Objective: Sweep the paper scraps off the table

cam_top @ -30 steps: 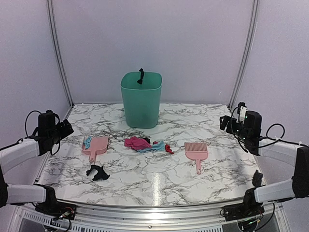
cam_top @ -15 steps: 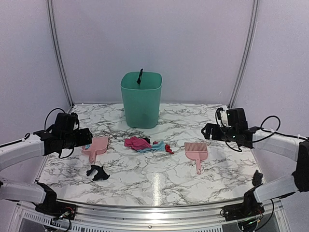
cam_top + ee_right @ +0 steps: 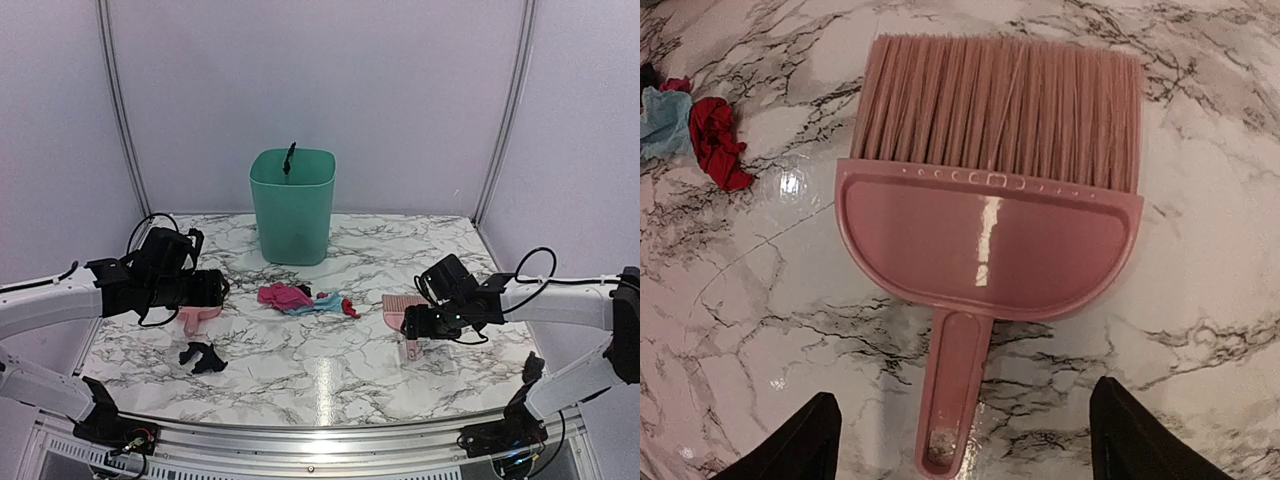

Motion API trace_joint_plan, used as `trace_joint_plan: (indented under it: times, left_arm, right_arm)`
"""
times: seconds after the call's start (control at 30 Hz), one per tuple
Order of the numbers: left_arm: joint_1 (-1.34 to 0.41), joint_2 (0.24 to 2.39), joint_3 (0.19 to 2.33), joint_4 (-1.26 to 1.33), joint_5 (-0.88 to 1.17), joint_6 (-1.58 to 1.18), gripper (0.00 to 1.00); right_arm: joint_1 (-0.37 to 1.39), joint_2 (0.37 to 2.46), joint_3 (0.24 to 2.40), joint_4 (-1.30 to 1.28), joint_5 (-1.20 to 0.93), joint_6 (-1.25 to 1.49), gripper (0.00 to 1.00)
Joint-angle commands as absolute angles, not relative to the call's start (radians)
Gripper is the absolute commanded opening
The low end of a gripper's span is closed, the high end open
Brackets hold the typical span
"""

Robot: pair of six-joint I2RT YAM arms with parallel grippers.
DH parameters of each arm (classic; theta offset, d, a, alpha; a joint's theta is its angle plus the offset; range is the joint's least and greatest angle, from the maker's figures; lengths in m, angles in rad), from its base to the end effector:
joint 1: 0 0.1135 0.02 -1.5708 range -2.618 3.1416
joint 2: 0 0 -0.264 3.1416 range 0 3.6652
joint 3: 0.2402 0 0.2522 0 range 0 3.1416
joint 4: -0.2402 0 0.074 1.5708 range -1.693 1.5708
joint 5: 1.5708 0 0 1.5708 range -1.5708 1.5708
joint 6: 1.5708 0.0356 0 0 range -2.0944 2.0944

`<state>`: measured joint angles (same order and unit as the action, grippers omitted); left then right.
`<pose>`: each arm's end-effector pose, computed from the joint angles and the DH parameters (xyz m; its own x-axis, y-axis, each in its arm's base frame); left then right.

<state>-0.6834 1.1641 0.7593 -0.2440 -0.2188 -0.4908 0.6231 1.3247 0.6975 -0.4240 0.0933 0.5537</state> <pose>0.1995 -0.1525 0.2489 -0.6405 -0.0717 -0.7646 0.2045 0.9437 -0.2599 0.1997 0.1394 0.1794 -0.8853 0.0085 -0.4649 -0.0916 0.9771 0.1923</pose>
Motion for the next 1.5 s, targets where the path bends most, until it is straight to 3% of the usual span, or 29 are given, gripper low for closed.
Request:
trace_joint_plan:
  times: [0.0,0.37,0.83,1.1,1.47]
  left_arm:
    - [-0.728,1.236,0.809,-0.253,-0.256,-0.480,0.80]
    - [-0.785,1.316,0.849,-0.242,-0.262,-0.479,0.78]
    - [-0.803,1.316,0.863,-0.241,-0.246,-0.485,0.76]
    - [-0.819,1.319,0.887,-0.232,-0.185,-0.484,0.77]
    - [-0.821,1.341,0.996,-0.200,0.068,-0.447,0.77]
  right_arm:
    - [0.678,1.360,0.691,-0.459,0.127,0.661,0.74]
    - [0.769,1.518,0.674,-0.416,0.105,0.708,0.56]
    - [0.769,1.531,0.626,-0.410,0.107,0.691,0.07]
    - [0.769,1.415,0.627,-0.378,0.116,0.625,0.05]
    - [0.769,1.267,0.691,-0.306,0.117,0.461,0.03]
